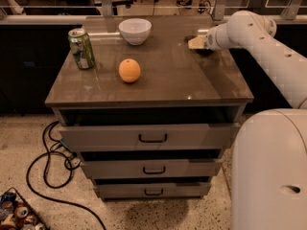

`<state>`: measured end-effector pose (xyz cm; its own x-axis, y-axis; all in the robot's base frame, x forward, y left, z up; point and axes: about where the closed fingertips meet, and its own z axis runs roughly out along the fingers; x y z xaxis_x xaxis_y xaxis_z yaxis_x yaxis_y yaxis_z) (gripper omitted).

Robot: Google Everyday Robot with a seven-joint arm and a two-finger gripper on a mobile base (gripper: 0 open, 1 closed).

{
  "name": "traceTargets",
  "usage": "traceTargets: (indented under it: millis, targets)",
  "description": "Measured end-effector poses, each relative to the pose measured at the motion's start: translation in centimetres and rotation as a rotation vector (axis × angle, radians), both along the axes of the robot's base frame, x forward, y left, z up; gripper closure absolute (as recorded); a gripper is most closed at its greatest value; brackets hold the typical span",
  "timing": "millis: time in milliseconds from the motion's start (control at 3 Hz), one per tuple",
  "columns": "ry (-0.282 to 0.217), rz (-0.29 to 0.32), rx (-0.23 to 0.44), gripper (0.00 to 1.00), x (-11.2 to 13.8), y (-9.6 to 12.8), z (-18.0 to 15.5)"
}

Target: Place rxbar chocolate into white bowl

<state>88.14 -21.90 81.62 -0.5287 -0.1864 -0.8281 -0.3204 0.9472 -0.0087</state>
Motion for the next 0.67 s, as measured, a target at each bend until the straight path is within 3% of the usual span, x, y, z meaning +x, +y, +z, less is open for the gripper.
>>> traceTargets:
  millis: [667]
  targets:
    - [0.000, 0.000, 0.000, 1.00, 0.00, 0.00, 0.34]
